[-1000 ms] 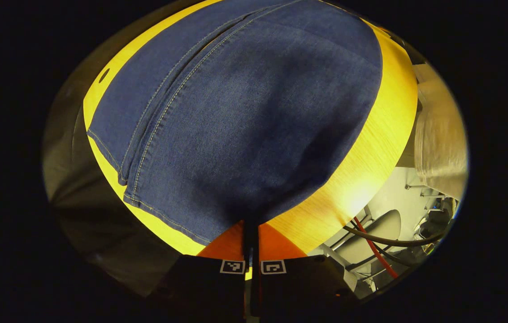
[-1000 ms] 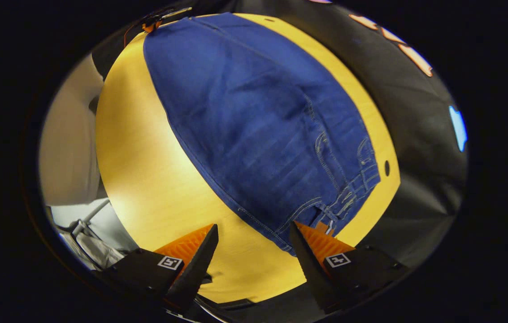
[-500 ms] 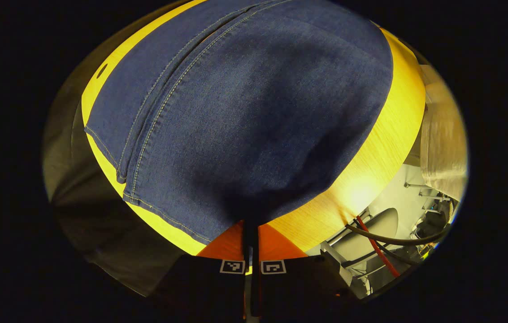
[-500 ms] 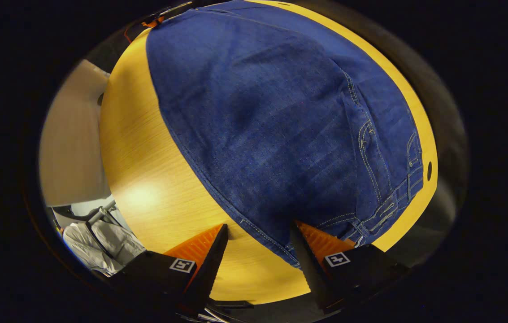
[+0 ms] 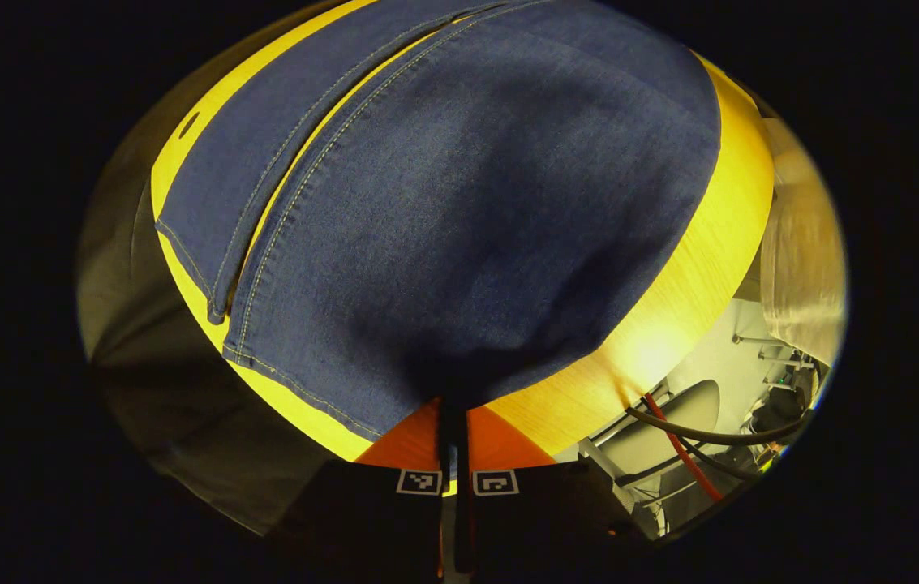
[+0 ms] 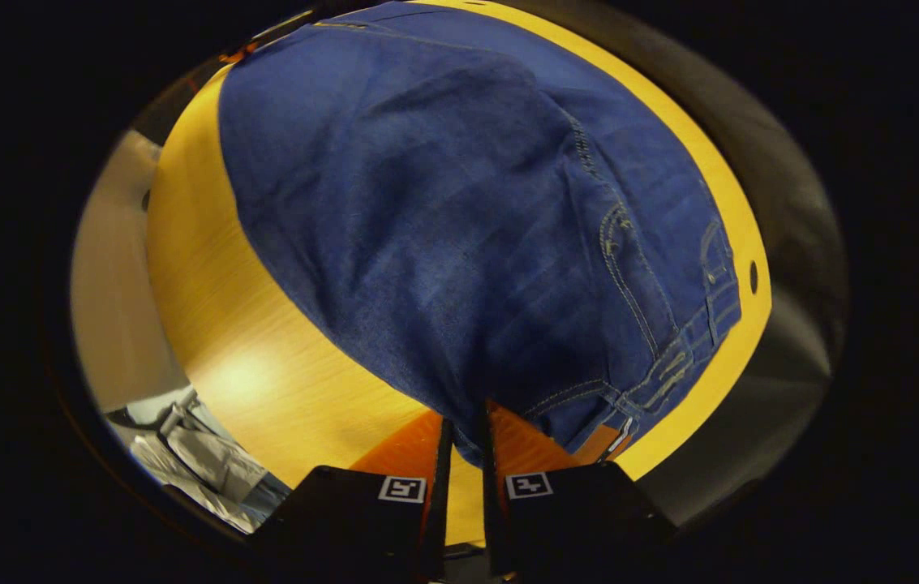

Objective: Grasp the waist and the cuffs of the jeans and fold them to make the two legs overlap; first hold the waist and fold one-third of the jeans toward the cuffs, then hold the cuffs and fold the remaining one-third in the same direction to finish folding.

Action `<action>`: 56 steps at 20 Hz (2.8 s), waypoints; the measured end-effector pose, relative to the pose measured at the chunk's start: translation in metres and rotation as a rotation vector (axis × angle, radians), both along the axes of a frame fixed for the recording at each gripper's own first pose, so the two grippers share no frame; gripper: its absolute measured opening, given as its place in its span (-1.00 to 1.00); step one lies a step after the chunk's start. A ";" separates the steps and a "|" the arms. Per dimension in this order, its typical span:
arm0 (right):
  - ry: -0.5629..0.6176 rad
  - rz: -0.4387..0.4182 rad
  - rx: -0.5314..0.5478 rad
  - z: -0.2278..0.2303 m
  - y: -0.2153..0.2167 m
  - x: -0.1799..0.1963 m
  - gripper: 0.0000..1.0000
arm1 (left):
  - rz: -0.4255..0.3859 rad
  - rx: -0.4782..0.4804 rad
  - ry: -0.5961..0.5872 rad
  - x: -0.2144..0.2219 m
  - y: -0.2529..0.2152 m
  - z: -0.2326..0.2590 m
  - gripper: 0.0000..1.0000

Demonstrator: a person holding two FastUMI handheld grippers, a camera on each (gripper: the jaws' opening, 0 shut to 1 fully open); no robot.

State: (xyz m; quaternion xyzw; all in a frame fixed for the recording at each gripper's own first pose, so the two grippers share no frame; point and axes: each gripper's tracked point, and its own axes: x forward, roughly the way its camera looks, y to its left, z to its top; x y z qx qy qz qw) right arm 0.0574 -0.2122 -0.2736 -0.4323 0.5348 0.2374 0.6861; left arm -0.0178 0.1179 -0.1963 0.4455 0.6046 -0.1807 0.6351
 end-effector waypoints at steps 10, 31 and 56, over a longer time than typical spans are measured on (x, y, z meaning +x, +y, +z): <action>-0.023 -0.169 0.021 0.027 0.002 0.010 -0.99 | 0.054 0.008 0.136 0.004 -0.005 0.024 -1.00; -0.359 -0.519 0.445 0.139 0.055 0.267 -1.00 | 0.073 0.188 -0.378 0.333 -0.009 0.184 -1.00; -0.514 -0.945 0.651 0.130 -0.093 0.195 1.00 | 0.775 -0.421 -1.204 0.325 -0.043 0.189 0.91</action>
